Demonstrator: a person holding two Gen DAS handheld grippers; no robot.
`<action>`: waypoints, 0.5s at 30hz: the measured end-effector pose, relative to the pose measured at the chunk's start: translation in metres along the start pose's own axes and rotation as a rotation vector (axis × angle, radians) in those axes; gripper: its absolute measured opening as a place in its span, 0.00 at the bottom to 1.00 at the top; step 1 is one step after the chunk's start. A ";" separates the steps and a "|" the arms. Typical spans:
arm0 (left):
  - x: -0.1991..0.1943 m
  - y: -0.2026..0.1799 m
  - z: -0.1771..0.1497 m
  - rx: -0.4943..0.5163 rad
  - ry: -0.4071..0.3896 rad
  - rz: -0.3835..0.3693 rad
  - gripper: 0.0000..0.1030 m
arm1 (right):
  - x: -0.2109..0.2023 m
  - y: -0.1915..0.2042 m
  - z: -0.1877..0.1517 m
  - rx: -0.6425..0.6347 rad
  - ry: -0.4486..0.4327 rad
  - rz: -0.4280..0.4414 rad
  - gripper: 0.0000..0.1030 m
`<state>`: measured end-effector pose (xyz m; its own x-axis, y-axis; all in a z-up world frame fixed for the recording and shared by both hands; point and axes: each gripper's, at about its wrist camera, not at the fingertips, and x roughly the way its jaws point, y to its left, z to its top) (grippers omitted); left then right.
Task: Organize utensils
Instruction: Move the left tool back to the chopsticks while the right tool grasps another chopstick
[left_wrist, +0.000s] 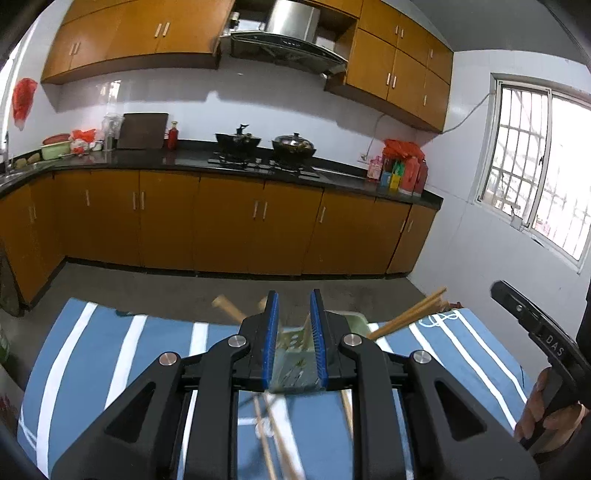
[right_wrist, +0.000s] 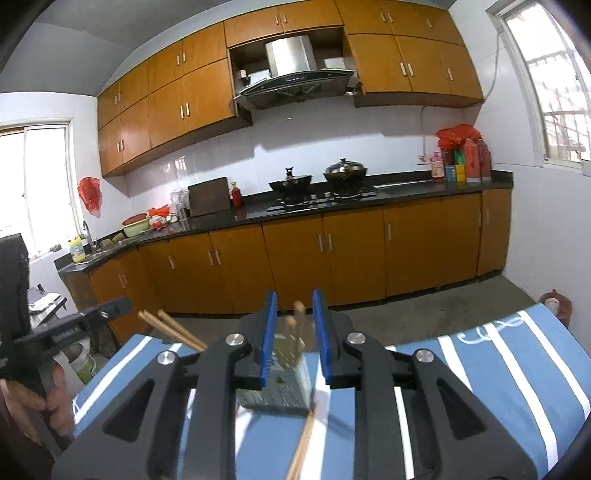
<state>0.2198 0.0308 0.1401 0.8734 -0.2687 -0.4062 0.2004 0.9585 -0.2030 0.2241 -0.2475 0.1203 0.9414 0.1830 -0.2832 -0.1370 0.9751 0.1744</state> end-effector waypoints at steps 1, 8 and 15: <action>-0.005 0.005 -0.009 -0.005 0.008 0.010 0.18 | -0.002 -0.005 -0.010 0.010 0.022 -0.007 0.26; 0.005 0.030 -0.074 -0.016 0.152 0.077 0.18 | 0.029 -0.029 -0.107 0.097 0.323 -0.023 0.25; 0.023 0.044 -0.140 -0.045 0.316 0.105 0.18 | 0.054 -0.011 -0.188 0.119 0.554 0.037 0.19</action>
<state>0.1871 0.0532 -0.0029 0.7060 -0.1922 -0.6817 0.0907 0.9791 -0.1821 0.2182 -0.2248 -0.0740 0.6300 0.2868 -0.7217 -0.1012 0.9517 0.2898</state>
